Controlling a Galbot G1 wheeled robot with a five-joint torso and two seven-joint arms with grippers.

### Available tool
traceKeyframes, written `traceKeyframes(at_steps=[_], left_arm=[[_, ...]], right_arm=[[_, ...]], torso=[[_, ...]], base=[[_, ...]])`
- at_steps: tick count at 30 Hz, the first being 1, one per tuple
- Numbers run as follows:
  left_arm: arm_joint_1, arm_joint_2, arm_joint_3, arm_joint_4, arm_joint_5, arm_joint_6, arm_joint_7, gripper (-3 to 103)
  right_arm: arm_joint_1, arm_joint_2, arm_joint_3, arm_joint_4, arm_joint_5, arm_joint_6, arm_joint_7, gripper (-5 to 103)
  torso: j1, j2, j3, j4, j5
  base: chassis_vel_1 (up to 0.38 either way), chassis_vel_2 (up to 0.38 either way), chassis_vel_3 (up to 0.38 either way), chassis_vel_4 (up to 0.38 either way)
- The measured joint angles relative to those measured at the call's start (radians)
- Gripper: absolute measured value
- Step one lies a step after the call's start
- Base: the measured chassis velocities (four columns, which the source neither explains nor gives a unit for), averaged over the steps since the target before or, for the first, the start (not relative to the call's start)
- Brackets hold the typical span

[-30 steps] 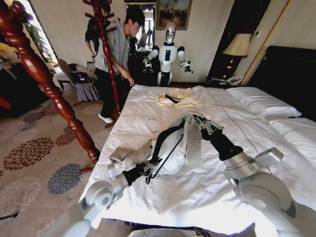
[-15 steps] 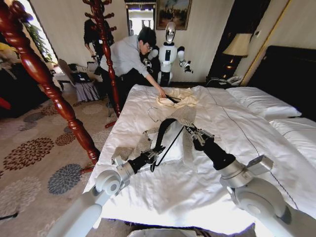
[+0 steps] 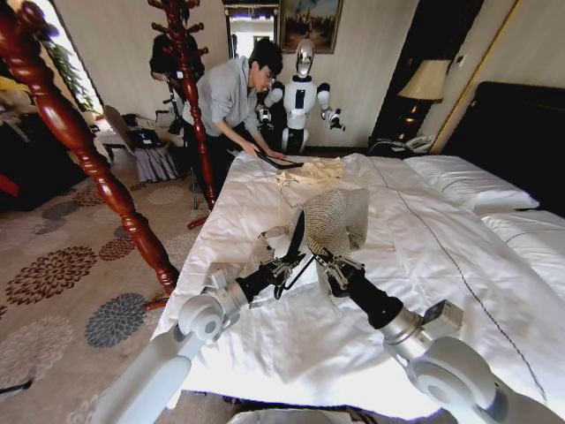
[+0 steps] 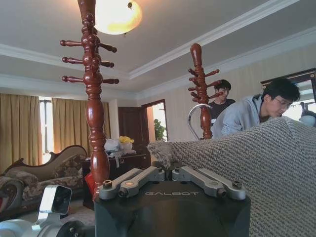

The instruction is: Pick up the clothes from the bed and hang them on the clothes hanger.

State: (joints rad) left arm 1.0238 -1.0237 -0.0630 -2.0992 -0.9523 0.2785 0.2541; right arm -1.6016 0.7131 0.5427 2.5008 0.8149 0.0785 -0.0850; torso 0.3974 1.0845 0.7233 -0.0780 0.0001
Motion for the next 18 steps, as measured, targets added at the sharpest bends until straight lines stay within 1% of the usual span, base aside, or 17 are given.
traceKeyframes(at_steps=[3, 4, 6, 7, 9, 11, 12, 14, 15, 16, 17, 18], left_arm=[[0.0, 0.006, -0.014, -0.001, 0.0, -0.001, 0.017, 18], [-0.001, 0.012, -0.025, -0.002, 0.001, -0.001, 0.028, 18], [-0.006, 0.025, -0.046, -0.002, 0.001, -0.003, 0.043, 18], [-0.012, 0.038, -0.062, 0.002, 0.001, -0.006, 0.058, 18], [-0.017, 0.045, -0.071, 0.007, 0.001, -0.008, 0.069, 18], [-0.039, 0.062, -0.097, 0.032, 0.0, -0.019, 0.102, 18], [-0.039, 0.062, -0.097, 0.032, 0.0, -0.019, 0.102, 18], [-0.067, 0.071, -0.112, 0.063, -0.001, -0.024, 0.133, 18], [-0.067, 0.071, -0.112, 0.063, -0.001, -0.024, 0.133, 18], [-0.088, 0.071, -0.12, 0.088, -0.002, -0.029, 0.156, 18], [-0.093, 0.071, -0.121, 0.094, -0.002, -0.03, 0.161, 18], [-0.112, 0.068, -0.125, 0.119, 0.002, -0.033, 0.183, 18]], right_arm=[[-0.013, 0.001, 0.005, 0.0, -0.027, -0.001, -0.002, 2], [-0.018, 0.001, 0.006, 0.0, -0.041, -0.005, -0.002, -1], [-0.026, 0.001, 0.006, 0.0, -0.068, -0.013, -0.006, 9], [-0.032, 0.005, 0.004, 0.0, -0.089, -0.014, -0.02, 14], [-0.036, 0.007, 0.002, 0.0, -0.101, -0.014, -0.033, 14], [-0.053, 0.013, -0.008, -0.001, -0.144, -0.005, -0.083, 25], [-0.053, 0.013, -0.008, -0.001, -0.144, -0.005, -0.083, 25], [-0.072, 0.019, -0.019, -0.011, -0.196, 0.013, -0.125, 36], [-0.072, 0.019, -0.019, -0.011, -0.196, 0.013, -0.125, 36], [-0.088, 0.026, -0.027, -0.025, -0.236, 0.03, -0.156, 41], [-0.091, 0.028, -0.028, -0.028, -0.245, 0.034, -0.163, 47], [-0.101, 0.036, -0.03, -0.036, -0.272, 0.046, -0.176, 47]], torso=[[0.0, 0.0, 0.0, 0.0, 0.0], [0.0, 0.0, 0.0, -0.0001, 0.0], [0.0, 0.0, 0.0, 0.0, 0.0], [0.0, 0.0, 0.0, 0.0001, 0.0], [0.0, 0.0, 0.0, 0.0, 0.0], [0.0, 0.0, 0.0, 0.0001, 0.0], [0.0, 0.0, 0.0, 0.0001, 0.0], [0.0, 0.0, 0.0, 0.0, -0.0001], [0.0, 0.0, 0.0, 0.0, -0.0001], [0.0, 0.0, 0.0, 0.0, 0.0], [0.0, 0.0, 0.0, 0.0, 0.0], [0.0, 0.0, 0.0, -0.0002, 0.0001]], base=[[0.0, 0.0, 0.0, 0.0], [0.0, 0.0, 0.0, 0.0], [0.0, 0.0, 0.0, 0.0], [0.0, 0.0, 0.0, 0.0], [0.0, 0.0, 0.0, 0.0], [0.0, 0.0, 0.0, 0.0], [0.0, 0.0, 0.0, 0.0], [0.0, 0.0, 0.0, 0.0], [0.0, 0.0, 0.0, 0.0], [0.0, 0.0, 0.0, 0.0], [0.0, 0.0, 0.0, 0.0], [0.0, 0.0, 0.0, 0.0]])
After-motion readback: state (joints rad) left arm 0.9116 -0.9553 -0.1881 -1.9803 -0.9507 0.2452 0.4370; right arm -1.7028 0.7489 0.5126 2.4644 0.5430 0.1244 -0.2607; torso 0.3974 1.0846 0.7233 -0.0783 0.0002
